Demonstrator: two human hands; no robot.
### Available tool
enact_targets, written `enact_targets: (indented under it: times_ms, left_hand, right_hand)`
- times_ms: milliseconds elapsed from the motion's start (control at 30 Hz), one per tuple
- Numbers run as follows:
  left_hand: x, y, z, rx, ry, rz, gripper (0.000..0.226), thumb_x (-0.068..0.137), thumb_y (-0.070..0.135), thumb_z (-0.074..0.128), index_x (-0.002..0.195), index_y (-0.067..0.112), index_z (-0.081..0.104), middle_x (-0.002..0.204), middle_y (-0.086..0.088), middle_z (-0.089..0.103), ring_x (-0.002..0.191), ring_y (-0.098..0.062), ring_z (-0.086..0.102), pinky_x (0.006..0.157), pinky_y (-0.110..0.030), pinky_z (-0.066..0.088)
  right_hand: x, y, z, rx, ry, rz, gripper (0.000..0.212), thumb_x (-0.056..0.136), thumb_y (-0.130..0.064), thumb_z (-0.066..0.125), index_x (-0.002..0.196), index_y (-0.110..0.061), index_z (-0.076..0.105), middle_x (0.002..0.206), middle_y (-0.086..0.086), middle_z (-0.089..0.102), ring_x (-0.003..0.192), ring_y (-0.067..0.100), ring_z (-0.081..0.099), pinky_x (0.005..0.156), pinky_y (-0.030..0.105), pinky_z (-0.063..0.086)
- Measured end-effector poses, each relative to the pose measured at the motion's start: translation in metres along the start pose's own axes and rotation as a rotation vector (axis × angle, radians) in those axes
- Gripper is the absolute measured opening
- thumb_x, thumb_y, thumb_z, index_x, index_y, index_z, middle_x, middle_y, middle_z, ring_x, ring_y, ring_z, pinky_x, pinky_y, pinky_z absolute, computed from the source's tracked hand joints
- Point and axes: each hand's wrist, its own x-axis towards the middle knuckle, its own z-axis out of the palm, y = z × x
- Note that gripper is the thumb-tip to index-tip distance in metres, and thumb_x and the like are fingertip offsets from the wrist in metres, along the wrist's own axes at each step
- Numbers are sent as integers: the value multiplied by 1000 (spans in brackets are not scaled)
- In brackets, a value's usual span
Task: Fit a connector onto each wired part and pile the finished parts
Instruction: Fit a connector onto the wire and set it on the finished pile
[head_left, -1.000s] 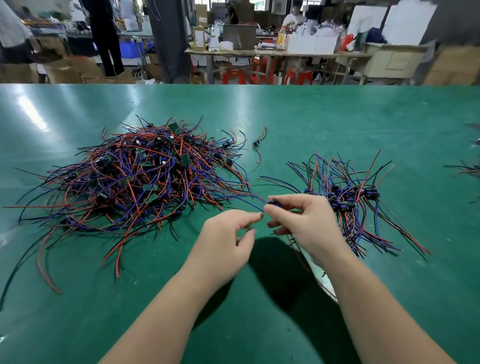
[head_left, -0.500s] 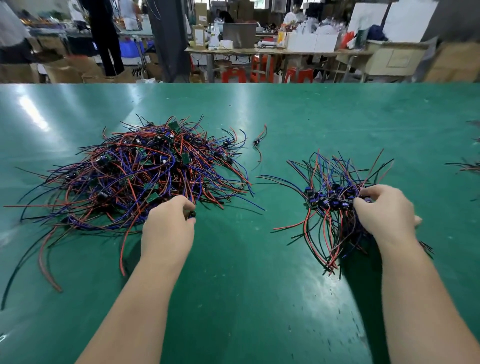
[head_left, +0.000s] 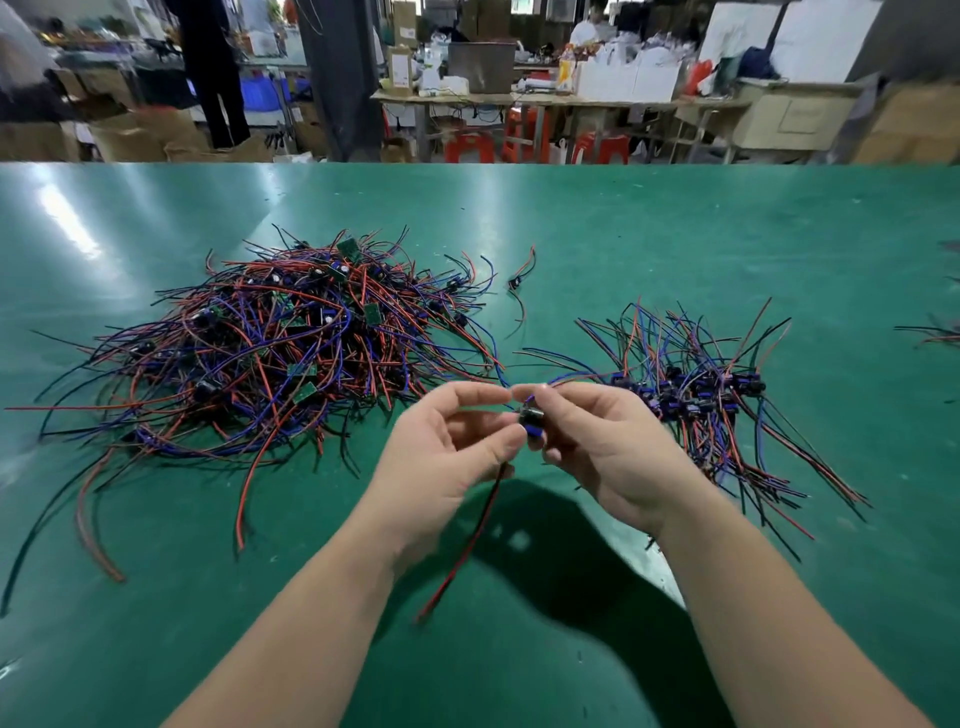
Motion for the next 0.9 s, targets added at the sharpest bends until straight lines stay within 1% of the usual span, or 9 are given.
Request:
enact_targets:
  times_ms: [100,233,333,400,500,633,700,800,900]
  left_hand:
    - [-2,-1,6,-35,-16,-77,31,62,12,71,91,12,60,68,3,69,60,-5,62,53,-21,53]
    - [-4,0,5,-41,-22,-175,34,61,21,73,92,8,66,67,0,67,54,-7,60,51,-20,52]
    - [-4,1,5,-22,-26,-237,29,59,22,75,82,6,70,64,-3,67,51,-8,60,49,-19,52]
    - [-3,0,5,13,-26,-262,17,60,21,77,71,8,72,57,-1,65,48,-8,58,47,-17,50]
    - [-3,1,6,86,-49,-277,8,67,15,77,65,9,72,59,-2,65,44,-6,54,43,-16,46]
    - [-8,0,8,172,-191,-275,9,73,8,76,65,9,72,61,-4,67,41,-9,53,42,-15,42]
    - [-9,0,9,222,-250,-274,15,77,6,74,64,12,71,61,-3,67,40,-11,53,42,-14,40]
    - [-11,2,8,261,-322,-294,12,79,7,73,68,12,70,63,-4,66,42,-12,54,43,-15,40]
    - [-14,6,3,148,-465,-387,5,81,9,72,82,13,74,70,-1,68,50,-9,56,51,-19,49]
  right_hand:
    - [0,-1,-2,93,39,2,12,66,-21,68,69,-14,77,70,-1,69,56,5,58,48,14,42]
    - [1,0,-3,49,86,24,10,57,-21,73,64,-15,76,67,1,68,56,6,58,49,14,45]
    - [1,2,-2,-5,93,54,15,55,-22,75,64,-11,75,63,3,67,55,7,61,50,14,46]
    - [2,2,-3,-31,123,49,14,56,-21,74,64,-9,72,61,5,66,53,8,59,50,15,46]
    - [3,-5,-10,17,227,11,11,61,-15,72,64,-6,67,55,6,63,48,9,59,45,15,45]
    - [4,-21,-35,173,453,-6,9,78,-3,67,85,2,62,58,7,67,49,10,64,45,15,49]
    - [3,-24,-46,221,518,-33,6,83,-3,65,86,2,62,60,8,68,53,12,67,47,15,51]
    - [4,-21,-49,235,545,-54,10,88,-7,63,80,-1,62,56,5,67,54,13,68,46,16,50]
    - [7,-24,-49,250,573,-81,28,98,-27,51,81,-6,61,51,2,63,46,10,62,41,15,46]
